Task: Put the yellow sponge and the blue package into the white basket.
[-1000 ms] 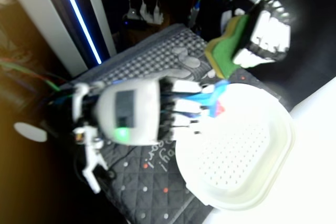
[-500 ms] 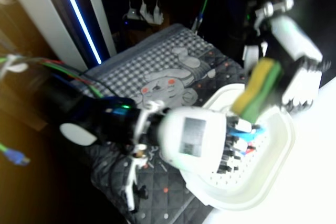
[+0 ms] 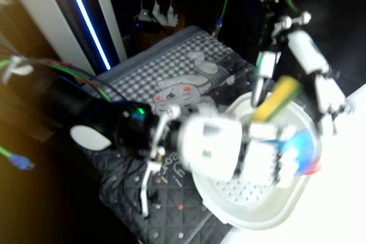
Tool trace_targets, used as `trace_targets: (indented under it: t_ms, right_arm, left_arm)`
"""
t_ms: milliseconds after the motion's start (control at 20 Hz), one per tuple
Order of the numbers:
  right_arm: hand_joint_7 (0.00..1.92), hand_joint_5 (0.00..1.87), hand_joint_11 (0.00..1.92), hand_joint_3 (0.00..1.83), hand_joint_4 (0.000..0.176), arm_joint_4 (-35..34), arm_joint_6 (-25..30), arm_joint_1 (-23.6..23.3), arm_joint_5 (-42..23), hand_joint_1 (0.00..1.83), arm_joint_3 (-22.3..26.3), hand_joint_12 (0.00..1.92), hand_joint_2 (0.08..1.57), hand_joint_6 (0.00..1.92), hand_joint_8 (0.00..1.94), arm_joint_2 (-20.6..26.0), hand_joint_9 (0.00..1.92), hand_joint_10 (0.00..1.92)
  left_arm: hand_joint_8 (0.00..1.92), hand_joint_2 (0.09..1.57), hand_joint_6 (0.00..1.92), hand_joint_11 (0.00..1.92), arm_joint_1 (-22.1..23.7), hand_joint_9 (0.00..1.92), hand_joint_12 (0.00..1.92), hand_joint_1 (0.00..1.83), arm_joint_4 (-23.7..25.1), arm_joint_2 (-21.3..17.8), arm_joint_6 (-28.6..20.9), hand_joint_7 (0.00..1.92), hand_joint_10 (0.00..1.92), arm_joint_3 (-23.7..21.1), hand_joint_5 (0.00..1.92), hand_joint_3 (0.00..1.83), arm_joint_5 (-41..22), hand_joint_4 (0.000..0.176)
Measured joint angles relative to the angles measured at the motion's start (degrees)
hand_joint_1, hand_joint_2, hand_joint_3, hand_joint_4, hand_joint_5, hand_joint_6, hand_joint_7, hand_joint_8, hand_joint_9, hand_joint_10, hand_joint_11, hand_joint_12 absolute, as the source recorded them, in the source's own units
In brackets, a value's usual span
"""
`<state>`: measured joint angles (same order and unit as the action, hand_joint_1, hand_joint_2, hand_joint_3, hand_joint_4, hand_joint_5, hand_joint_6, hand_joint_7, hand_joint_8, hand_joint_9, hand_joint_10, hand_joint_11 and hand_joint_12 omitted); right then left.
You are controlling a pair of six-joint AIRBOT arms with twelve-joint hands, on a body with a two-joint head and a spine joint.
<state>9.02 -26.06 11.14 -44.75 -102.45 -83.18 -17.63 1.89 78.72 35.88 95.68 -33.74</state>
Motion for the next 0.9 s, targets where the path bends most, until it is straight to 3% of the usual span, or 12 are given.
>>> trace_targets:
  t_ms: [50, 100, 250, 350, 400, 500, 600, 700, 800, 900]
  right_arm:
    - [0.00, 0.01, 0.00, 0.00, 0.176, -1.42, 0.07, 1.60, -3.67, 0.59, 2.38, 0.09, 0.95, 0.00, 0.00, 2.19, 0.00, 0.00]
    - [0.00, 0.01, 0.00, 0.00, 0.176, -2.14, 0.07, 4.44, -7.02, 0.61, 5.60, 0.02, 0.93, 0.00, 0.00, 5.07, 0.00, 0.00]
    - [0.00, 0.00, 0.00, 0.00, 0.176, -3.80, -0.04, 10.97, -13.31, 0.51, 13.46, 0.00, 0.88, 0.00, 0.00, 11.85, 0.00, 0.00]
    - [0.00, 0.00, 0.00, 0.01, 0.176, -6.60, 0.02, 15.56, -21.59, 0.46, 17.81, 0.00, 0.94, 0.00, 0.00, 15.67, 0.00, 0.00]
    - [0.00, 0.01, 0.00, 0.00, 0.176, -8.26, 0.07, 18.71, -25.88, 0.61, 19.78, 0.00, 0.93, 0.00, 0.00, 17.29, 0.00, 0.00]
    - [0.00, 0.02, 0.00, 0.01, 0.176, -11.54, 0.00, 25.49, -31.41, 0.64, 23.45, 0.00, 0.95, 0.00, 0.00, 19.45, 0.00, 0.00]
    - [0.01, 0.02, 0.00, 0.01, 0.176, -13.16, 0.00, 30.49, -34.69, 0.59, 26.27, 0.00, 0.95, 0.00, 0.00, 20.74, 0.00, 0.00]
    - [0.01, 0.02, 0.00, 0.00, 0.176, -15.21, 0.11, 35.15, -39.47, 0.55, 28.85, 0.00, 0.95, 0.01, 0.01, 21.88, 0.00, 0.00]
    - [0.04, 0.02, 0.00, 0.00, 0.176, -16.81, 0.13, 38.10, -41.64, 0.55, 30.16, 0.00, 0.93, 0.01, 0.01, 22.45, 0.00, 0.00]
    - [0.05, 0.02, 0.00, 0.00, 0.176, -17.53, 0.37, 40.63, -42.97, 0.63, 31.67, 0.00, 0.89, 0.00, 0.01, 22.99, 0.00, 0.00]
  left_arm:
    - [0.00, 0.94, 0.00, 0.00, -1.95, 0.00, 0.09, 0.70, -0.09, -2.08, 0.02, 0.00, 0.00, -3.13, 0.05, 0.00, -2.99, 0.176]
    - [0.00, 0.94, 0.00, 0.00, -4.50, 0.00, 0.02, 0.69, -0.33, -4.76, 0.11, 0.00, 0.00, -6.56, 0.05, 0.00, -6.82, 0.176]
    - [0.00, 0.91, 0.00, 0.00, -10.45, 0.00, 0.00, 0.68, -1.99, -13.20, 1.40, 0.00, 0.00, -16.06, 0.03, 0.00, -17.33, 0.176]
    - [0.00, 0.91, 0.00, 0.00, -15.21, 0.00, 0.00, 0.62, -2.47, -18.47, 4.00, 0.00, 0.00, -22.34, 0.01, 0.00, -25.53, 0.176]
    - [0.00, 0.89, 0.00, 0.00, -18.23, 0.00, 0.00, 0.64, -2.91, -20.46, 4.26, 0.00, 0.00, -24.65, 0.01, 0.00, -29.05, 0.176]
    - [0.00, 0.91, 0.00, 0.00, -24.20, 0.00, 0.00, 0.58, -5.35, -23.58, 4.92, 0.00, 0.00, -28.59, 0.00, 0.00, -33.97, 0.176]
    - [0.00, 0.91, 0.00, 0.00, -28.39, 0.00, 0.00, 0.67, -7.04, -25.51, 6.03, 0.00, 0.00, -31.87, 0.00, 0.00, -38.49, 0.176]
    - [0.00, 0.92, 0.00, 0.09, -33.77, 0.01, 0.04, 0.68, -7.61, -26.53, 6.10, 0.00, 0.00, -34.93, 0.00, 0.00, -45.11, 0.157]
    - [0.00, 0.91, 0.00, 0.07, -38.07, 0.00, 0.03, 0.67, -9.01, -26.80, 6.14, 0.00, 0.00, -36.57, 0.00, 0.00, -47.69, 0.159]
    - [0.00, 0.95, 0.00, 0.00, -41.90, 0.00, 0.00, 0.61, -12.35, -26.88, 6.16, 0.00, 0.00, -38.14, 0.00, 0.01, -50.97, 0.175]
